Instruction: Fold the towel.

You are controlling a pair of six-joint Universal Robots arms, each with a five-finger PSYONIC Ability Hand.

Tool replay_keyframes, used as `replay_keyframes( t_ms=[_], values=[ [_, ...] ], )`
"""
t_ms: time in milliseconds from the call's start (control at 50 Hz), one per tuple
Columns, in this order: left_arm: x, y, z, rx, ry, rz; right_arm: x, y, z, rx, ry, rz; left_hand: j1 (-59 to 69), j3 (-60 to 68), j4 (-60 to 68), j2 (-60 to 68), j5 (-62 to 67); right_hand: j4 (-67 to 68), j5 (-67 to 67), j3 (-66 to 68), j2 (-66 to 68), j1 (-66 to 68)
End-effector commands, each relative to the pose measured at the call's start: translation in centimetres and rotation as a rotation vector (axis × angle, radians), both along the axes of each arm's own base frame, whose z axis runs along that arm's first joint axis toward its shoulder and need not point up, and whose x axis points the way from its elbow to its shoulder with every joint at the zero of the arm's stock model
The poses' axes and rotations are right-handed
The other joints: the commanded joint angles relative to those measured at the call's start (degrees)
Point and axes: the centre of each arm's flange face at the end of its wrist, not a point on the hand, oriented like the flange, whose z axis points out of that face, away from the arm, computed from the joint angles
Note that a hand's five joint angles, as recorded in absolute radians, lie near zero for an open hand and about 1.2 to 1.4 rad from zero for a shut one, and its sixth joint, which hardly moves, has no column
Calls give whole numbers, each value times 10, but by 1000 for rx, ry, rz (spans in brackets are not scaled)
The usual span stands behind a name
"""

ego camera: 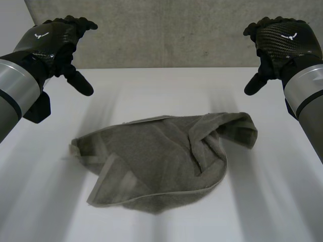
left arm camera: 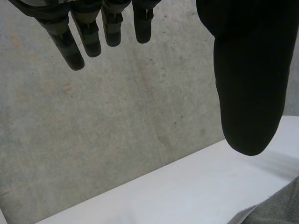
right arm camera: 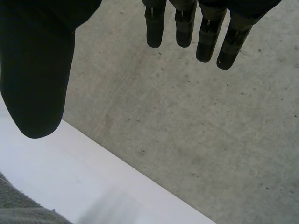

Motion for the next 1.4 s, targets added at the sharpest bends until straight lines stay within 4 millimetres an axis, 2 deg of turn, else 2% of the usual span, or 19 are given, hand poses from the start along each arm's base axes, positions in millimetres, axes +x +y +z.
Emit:
replay_keyframes(
  t_ms=[20, 140, 260, 380, 420, 440, 480, 500, 540, 560, 580, 600, 640, 760, 940, 1020, 1280, 1360, 1400],
  values=[
    [-1, -2, -5, 13, -9, 2, 4, 0, -4, 9, 20, 35, 1, 4, 5, 6, -16, -32, -24, -21, -27, -18],
    [-2, -6, -12, 40, -25, 2, 9, -5, -18, 61, 67, 62, 1, 4, 5, 6, -16, -32, -24, -21, -27, -18],
    [-3, -1, -23, 52, -112, -7, 10, -7, -41, 145, 213, 76, 15, 18, 19, 20, -2, -32, -24, -21, -27, -18],
    [-17, 33, -49, 143, -239, -110, 9, -7, -53, 183, 252, 86, 35, 38, 39, 41, 18, -32, -24, -21, -27, -18],
    [-24, 56, -68, 202, -302, -172, 12, -1, -62, 211, 253, 119, 85, 88, 89, 91, 68, -32, -24, -21, -27, -18],
    [-24, 56, -68, 202, -302, -173, 12, -1, -62, 212, 253, 119, 86, 89, 90, 91, 69, -32, -24, -21, -27, -18],
    [-27, 78, -94, 274, -352, -234, 12, 8, -79, 264, 262, 161, 144, 148, 148, 150, 127, -32, -24, -21, -27, -18],
    [-27, 78, -94, 274, -353, -234, 12, 8, -79, 265, 262, 161, 144, 148, 148, 150, 128, -32, -24, -21, -27, -18],
    [-27, 93, -117, 323, -385, -269, 11, 17, -96, 337, 248, 186, 146, 149, 150, 152, 129, -32, -24, -21, -27, -18],
    [-27, 93, -117, 324, -385, -269, 11, 17, -96, 338, 248, 186, 146, 149, 150, 152, 129, -32, -24, -21, -27, -18],
    [-29, 95, -131, 344, -391, -279, 10, 21, -104, 375, 235, 198, 144, 148, 148, 150, 128, -32, -24, -21, -27, -18],
    [-29, 95, -131, 344, -391, -279, 11, 27, -116, 423, 230, 220, 144, 148, 148, 150, 128, -32, -24, -21, -27, -18],
    [-39, 99, -156, 357, -406, -308, 12, 34, -128, 462, 237, 249, 146, 149, 150, 152, 129, -32, -24, -21, -27, -18],
    [-49, 111, -180, 388, -413, -349, 11, 49, -155, 518, 249, 301, 205, 208, 209, 210, 188, -32, -24, -21, -27, -18],
    [-55, 111, -200, 412, -426, -315, 6, 52, -168, 505, 243, 287, 261, 264, 265, 266, 244, -32, -24, -21, -27, -18],
    [-58, 104, -207, 378, -419, -276, 4, 54, -170, 511, 244, 285, 395, 398, 399, 400, 378, -32, -24, -21, -27, -18],
    [-60, 103, -222, 396, -442, -277, 2, 59, -175, 532, 251, 287, 400, 403, 404, 406, 383, -32, -24, -21, -27, -18],
    [-59, 103, -224, 397, -446, -277, 2, 59, -175, 531, 251, 285, 515, 518, 519, 520, 498, -32, -24, -21, -27, -18],
    [-60, 101, -222, 378, -434, -269, 2, 59, -175, 526, 250, 285, 700, 703, 704, 706, 683, -32, -24, -21, -27, -18]
  ],
)
